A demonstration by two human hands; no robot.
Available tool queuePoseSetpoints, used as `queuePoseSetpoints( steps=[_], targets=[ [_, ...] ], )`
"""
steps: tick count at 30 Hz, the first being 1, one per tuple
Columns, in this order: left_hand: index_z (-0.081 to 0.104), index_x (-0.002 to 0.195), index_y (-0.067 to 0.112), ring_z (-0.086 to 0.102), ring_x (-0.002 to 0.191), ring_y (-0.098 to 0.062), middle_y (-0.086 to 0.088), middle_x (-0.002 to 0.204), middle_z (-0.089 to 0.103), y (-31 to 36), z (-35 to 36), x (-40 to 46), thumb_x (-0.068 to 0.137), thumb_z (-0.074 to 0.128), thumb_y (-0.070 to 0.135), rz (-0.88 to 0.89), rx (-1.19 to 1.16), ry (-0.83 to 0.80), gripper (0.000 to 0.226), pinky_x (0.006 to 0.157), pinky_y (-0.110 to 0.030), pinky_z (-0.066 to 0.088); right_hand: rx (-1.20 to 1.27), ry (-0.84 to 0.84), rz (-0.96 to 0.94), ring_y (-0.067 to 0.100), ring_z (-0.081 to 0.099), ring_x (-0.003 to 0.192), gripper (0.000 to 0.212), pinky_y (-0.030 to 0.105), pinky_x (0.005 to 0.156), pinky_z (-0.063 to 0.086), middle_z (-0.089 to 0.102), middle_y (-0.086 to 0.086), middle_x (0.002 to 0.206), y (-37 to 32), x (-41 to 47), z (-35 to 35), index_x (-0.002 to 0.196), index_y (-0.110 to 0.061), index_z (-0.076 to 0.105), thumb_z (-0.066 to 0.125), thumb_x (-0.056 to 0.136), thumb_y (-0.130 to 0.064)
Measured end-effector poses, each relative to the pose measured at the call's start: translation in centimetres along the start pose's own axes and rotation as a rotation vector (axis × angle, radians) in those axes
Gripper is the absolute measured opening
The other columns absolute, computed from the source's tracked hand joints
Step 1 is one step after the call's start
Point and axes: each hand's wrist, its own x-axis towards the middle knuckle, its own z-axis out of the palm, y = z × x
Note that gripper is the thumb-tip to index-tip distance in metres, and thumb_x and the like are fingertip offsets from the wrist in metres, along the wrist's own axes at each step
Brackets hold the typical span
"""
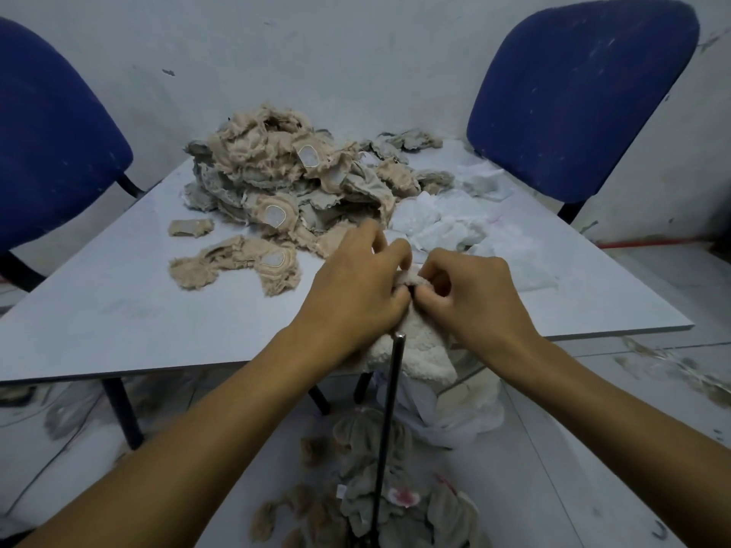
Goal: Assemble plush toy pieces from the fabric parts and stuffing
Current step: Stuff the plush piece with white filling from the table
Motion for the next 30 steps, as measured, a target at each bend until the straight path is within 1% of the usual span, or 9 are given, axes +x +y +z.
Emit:
queuePoseSetpoints(
  steps=[2, 5, 8, 12, 17, 21, 23, 27, 30],
  targets=[
    [0.044, 0.104, 0.021, 0.049, 0.085, -0.027, -0.001, 0.1, 0.042, -0.1, 0.0, -0.2, 0.086, 0.058, 0.029, -0.026, 0.033, -0.036, 0.024, 0.059, -0.033, 0.038, 0.027, 0.043, -0.065, 0.015, 0.058, 0.07, 0.008, 0.041, 0.068, 0.051, 0.061, -0.005, 0.075, -0.6, -0.3, -0.1, 0.087, -0.017, 0.067, 0.069, 0.081, -0.013],
    [0.027, 0.095, 0.026, 0.051, 0.077, -0.035, -0.002, 0.095, 0.045, 0.0, -0.2, -1.0, 0.085, 0.057, 0.031, -0.046, 0.112, -0.033, 0.032, 0.058, -0.038, 0.039, -0.044, 0.013, -0.157, 0.021, 0.055, 0.077, 0.016, 0.045, 0.067, 0.049, 0.054, -0.001, 0.087, -1.4, -1.3, 0.1, 0.095, -0.016, 0.064, 0.067, 0.081, -0.01],
    [0.033, 0.084, 0.017, 0.046, 0.063, -0.036, -0.003, 0.079, 0.042, 0.4, -0.9, -2.3, 0.08, 0.061, 0.017, 0.068, 0.056, 0.188, 0.029, 0.052, -0.043, 0.041, -0.044, 0.104, -0.229, 0.02, 0.052, 0.075, 0.014, 0.041, 0.062, 0.048, 0.053, 0.005, 0.09, -1.9, -2.1, -0.4, 0.096, -0.01, 0.065, 0.062, 0.083, -0.009],
    [0.042, 0.071, 0.008, 0.035, 0.053, -0.03, -0.007, 0.071, 0.04, 0.8, -2.1, -4.3, 0.074, 0.056, 0.007, 0.25, -0.025, 0.451, 0.015, 0.043, -0.036, 0.031, -0.068, 0.301, -0.43, 0.012, 0.046, 0.079, 0.004, 0.015, 0.069, 0.04, 0.055, 0.013, 0.091, -2.8, -3.3, -1.7, 0.09, 0.0, 0.067, 0.066, 0.086, 0.001],
    [0.056, 0.071, 0.0, 0.043, 0.062, -0.025, -0.016, 0.078, 0.051, 1.4, -2.7, -6.1, 0.084, 0.057, 0.0, 0.373, -0.032, 0.492, 0.013, 0.048, -0.031, 0.038, 0.307, 0.141, -0.246, -0.01, 0.047, 0.076, 0.009, 0.005, 0.077, 0.041, 0.054, -0.004, 0.076, -2.6, -5.0, -1.4, 0.077, -0.001, 0.064, 0.06, 0.083, 0.004],
    [0.059, 0.066, -0.003, 0.051, 0.068, -0.031, -0.021, 0.077, 0.055, 0.7, -2.8, -7.0, 0.086, 0.057, -0.008, 0.535, -0.057, 0.549, 0.022, 0.052, -0.043, 0.04, 0.029, 0.261, -0.642, 0.023, 0.054, 0.076, 0.025, 0.038, 0.067, 0.047, 0.049, 0.005, 0.094, -2.2, -6.3, -1.4, 0.094, -0.008, 0.053, 0.072, 0.082, 0.002],
    [0.057, 0.069, 0.002, 0.055, 0.075, -0.033, -0.017, 0.083, 0.056, 0.4, -2.8, -7.6, 0.088, 0.06, -0.003, 0.601, -0.022, 0.573, 0.019, 0.059, -0.046, 0.04, 0.005, 0.278, -0.751, 0.029, 0.053, 0.076, 0.026, 0.044, 0.062, 0.042, 0.05, 0.006, 0.098, -1.8, -6.8, -1.2, 0.095, -0.009, 0.052, 0.075, 0.084, -0.002],
    [0.054, 0.075, 0.005, 0.057, 0.082, -0.032, -0.018, 0.09, 0.059, -0.3, -2.5, -8.4, 0.078, 0.062, 0.001, 0.593, 0.052, 0.418, 0.01, 0.067, -0.044, 0.04, -0.083, 0.237, -0.764, 0.031, 0.055, 0.071, 0.011, 0.042, 0.061, 0.04, 0.062, 0.015, 0.084, -1.4, -7.3, -0.5, 0.084, -0.001, 0.062, 0.068, 0.091, -0.004],
    [0.051, 0.096, 0.01, 0.049, 0.083, -0.019, -0.003, 0.104, 0.051, -0.8, -2.4, -8.8, 0.081, 0.067, 0.018, 0.39, -0.238, 0.114, 0.024, 0.068, -0.037, 0.044, -0.038, 0.22, -0.668, 0.035, 0.056, 0.069, 0.022, 0.045, 0.057, 0.044, 0.061, 0.019, 0.081, -1.3, -7.2, -0.6, 0.073, 0.006, 0.068, 0.063, 0.092, -0.003]
  ],
)
